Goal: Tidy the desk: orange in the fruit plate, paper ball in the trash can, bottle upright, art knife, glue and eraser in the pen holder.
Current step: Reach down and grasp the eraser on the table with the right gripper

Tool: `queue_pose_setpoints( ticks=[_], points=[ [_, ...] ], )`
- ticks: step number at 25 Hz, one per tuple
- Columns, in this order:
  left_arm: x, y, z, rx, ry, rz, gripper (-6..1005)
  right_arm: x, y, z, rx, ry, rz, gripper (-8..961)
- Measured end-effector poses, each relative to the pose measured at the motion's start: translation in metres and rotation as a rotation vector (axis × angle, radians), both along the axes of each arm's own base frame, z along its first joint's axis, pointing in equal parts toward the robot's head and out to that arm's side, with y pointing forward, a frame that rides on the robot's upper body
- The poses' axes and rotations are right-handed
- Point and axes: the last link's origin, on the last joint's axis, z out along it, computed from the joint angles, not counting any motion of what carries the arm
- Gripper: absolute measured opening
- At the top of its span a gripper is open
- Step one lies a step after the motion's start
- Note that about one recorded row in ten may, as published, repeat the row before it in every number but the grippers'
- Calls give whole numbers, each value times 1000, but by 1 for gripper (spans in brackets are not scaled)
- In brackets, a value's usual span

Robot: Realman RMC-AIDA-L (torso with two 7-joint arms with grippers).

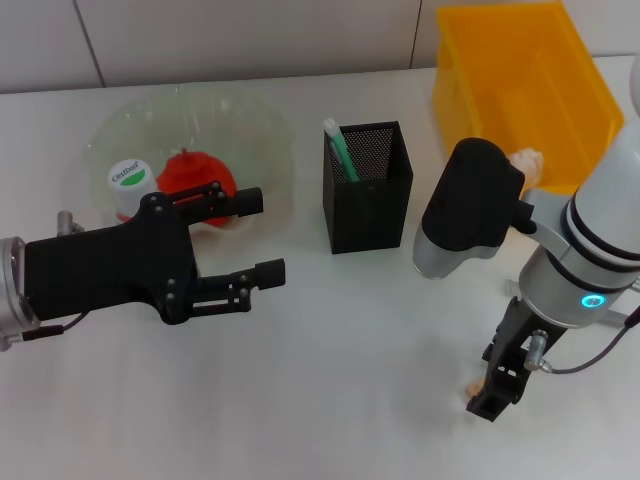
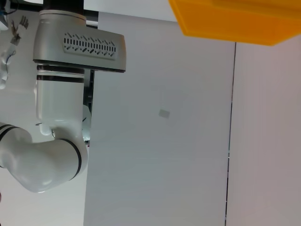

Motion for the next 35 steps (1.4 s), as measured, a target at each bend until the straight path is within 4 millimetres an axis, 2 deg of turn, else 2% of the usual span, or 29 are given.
queue_pose_setpoints(
  ticks=[35],
  points=[
    [-1,-2,2,0,-1,-2,788,-1,-3,-6,6,-24,-24,525]
  ],
)
